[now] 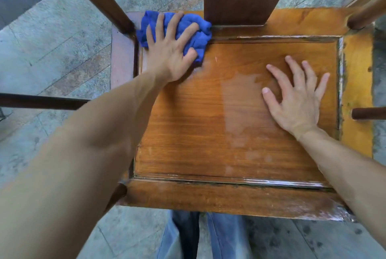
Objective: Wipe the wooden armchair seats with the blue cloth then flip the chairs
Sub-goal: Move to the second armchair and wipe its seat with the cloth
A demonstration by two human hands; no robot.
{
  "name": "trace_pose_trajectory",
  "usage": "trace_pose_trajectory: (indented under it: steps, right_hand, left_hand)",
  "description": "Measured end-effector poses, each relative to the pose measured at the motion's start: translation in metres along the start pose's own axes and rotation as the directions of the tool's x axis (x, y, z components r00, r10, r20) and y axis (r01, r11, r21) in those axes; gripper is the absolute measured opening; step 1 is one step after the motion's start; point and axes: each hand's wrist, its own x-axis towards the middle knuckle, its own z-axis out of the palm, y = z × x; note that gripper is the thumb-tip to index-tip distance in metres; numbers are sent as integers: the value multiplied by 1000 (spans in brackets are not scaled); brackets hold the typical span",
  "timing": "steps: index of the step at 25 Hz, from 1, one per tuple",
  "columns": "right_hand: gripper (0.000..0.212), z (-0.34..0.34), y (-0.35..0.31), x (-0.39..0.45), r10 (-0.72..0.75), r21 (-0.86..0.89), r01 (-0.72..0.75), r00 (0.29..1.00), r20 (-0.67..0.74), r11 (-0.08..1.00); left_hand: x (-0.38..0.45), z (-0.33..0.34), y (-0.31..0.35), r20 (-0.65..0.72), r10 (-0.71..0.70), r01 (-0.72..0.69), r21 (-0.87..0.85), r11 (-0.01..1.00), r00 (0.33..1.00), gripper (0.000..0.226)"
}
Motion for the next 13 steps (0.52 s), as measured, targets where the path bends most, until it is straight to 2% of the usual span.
trace_pose_trajectory:
  steps: [2,4,6,9,13]
  right_hand:
    - [54,1,0,0,1,-1,-1,1000,2,1000]
    - [54,1,-1,1,0,-12,0,1000,1,1000]
    - [54,1,0,1,1,-17,-1,1000,7,1000]
    - [55,-2,0,-1,1,-22,-1,1000,31,1000]
    - [54,-7,-1,-3,-16,23,15,999,47,1000]
  left_hand:
    - [7,-9,-9,23,6,-5,-36,999,1000,69]
    - [6,-11,-8,52,-84,88,-82,993,995,68]
    - [-29,-2,1,40,-162,165,-85,983,986,68]
    - [-153,20,15,12,-153,153,-75,985,988,68]
    - [-321,43,32,117,-128,132,-26,991,985,71]
